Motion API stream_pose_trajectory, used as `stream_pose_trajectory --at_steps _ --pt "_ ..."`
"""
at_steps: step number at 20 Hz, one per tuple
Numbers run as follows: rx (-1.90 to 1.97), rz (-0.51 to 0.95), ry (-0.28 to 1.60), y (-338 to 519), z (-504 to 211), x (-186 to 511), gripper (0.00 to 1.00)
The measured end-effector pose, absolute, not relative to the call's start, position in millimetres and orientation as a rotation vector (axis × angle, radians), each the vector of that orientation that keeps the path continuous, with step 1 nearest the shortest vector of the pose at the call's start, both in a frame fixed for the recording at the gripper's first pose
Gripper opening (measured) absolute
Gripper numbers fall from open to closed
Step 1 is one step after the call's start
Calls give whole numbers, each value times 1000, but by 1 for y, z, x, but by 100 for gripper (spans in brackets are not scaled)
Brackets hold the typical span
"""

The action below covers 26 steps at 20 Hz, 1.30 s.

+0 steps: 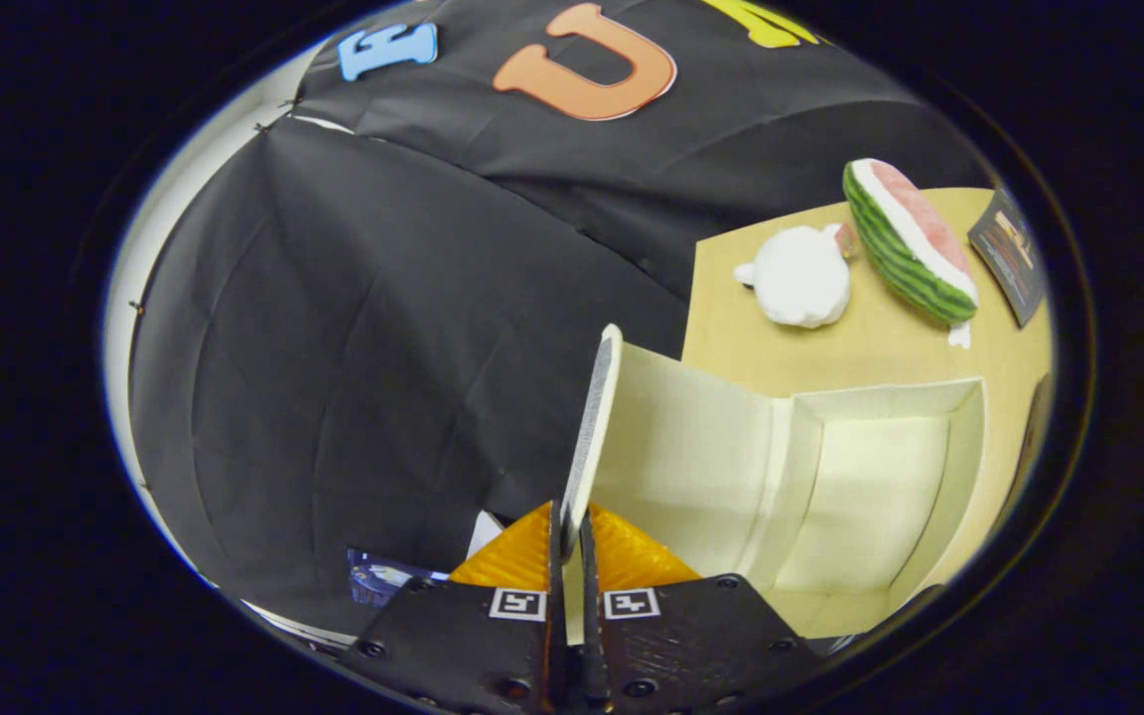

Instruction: Open the storage box then place both shoes into the box .Put the left shoe in first, then the right shoe, with the right side of both shoes facing outward in a uniform manner.

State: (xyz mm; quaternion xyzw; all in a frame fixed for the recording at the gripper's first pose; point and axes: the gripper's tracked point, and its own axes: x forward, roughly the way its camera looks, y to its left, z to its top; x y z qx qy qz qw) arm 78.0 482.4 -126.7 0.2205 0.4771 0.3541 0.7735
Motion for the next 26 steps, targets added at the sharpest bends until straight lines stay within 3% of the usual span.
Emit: stream_pose_trajectory --at_steps 3,4,5,11,13,15,20,26 --pt "478 768 1045 508 -133 76 8" --pt "474 769 1041 511 -134 77 22" --pt "471 766 1037 513 -135 76 22" --pt "450 746 1020 480 -130 72 53" --pt "429 728 1006 455 -127 74 62" --pt "413 696 979 422 -123 77 62" --pt "346 570 941 329 -132 92 84" --pt "251 428 897 219 -161 112 92"
